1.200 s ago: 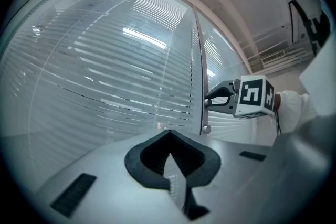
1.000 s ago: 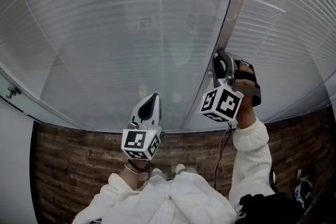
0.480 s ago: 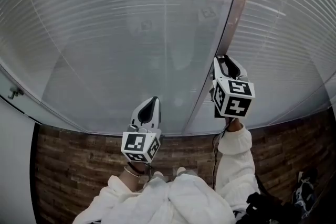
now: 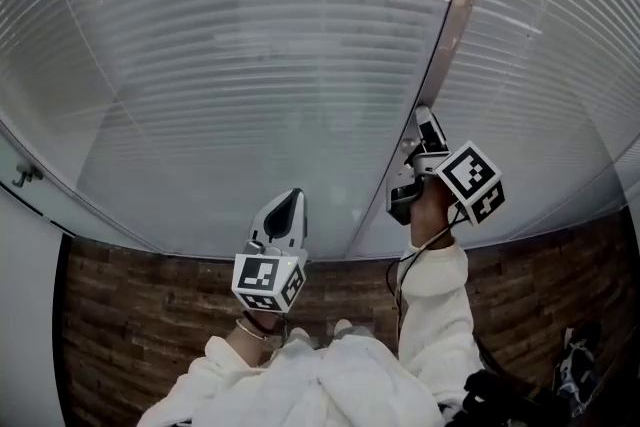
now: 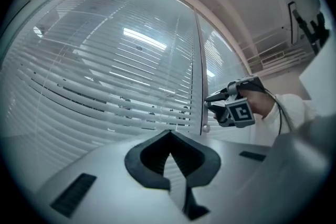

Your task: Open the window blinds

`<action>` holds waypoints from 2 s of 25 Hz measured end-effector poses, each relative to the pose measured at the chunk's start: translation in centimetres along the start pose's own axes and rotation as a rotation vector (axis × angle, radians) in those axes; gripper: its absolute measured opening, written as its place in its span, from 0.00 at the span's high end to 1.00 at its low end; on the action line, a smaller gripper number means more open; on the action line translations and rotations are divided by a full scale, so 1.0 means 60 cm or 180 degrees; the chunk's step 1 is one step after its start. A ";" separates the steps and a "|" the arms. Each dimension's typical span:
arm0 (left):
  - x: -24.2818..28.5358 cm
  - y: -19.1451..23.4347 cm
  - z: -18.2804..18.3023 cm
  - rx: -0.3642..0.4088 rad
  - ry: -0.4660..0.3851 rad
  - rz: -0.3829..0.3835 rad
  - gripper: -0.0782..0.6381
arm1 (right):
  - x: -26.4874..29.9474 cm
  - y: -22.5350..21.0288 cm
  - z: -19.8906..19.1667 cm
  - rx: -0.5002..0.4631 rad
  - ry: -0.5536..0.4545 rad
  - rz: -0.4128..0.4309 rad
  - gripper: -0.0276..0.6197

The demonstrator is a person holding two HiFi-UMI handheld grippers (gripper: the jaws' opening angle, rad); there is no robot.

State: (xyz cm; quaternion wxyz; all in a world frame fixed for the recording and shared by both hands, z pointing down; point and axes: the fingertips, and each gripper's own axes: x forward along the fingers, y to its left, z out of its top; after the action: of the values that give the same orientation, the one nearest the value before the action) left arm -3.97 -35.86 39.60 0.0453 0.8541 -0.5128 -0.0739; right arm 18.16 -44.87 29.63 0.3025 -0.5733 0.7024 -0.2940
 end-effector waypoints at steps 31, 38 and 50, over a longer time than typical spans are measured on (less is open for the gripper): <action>0.004 0.011 -0.020 -0.0146 0.0022 0.0162 0.90 | 0.000 0.011 -0.050 -0.8466 0.1249 -0.0400 0.74; 0.010 0.010 -0.022 -0.0174 0.0013 0.0183 0.90 | 0.003 0.013 -0.053 -0.8404 0.1162 -0.0420 0.74; 0.004 0.007 -0.023 -0.0114 0.0033 0.0192 0.90 | 0.007 0.023 -0.040 -0.5950 0.0903 -0.0461 0.75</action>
State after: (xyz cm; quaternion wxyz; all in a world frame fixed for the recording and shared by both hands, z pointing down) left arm -4.00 -36.25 41.02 0.0655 0.8376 -0.5368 -0.0773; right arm 15.39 -44.86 30.06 -0.3862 -0.5844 0.6464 0.3025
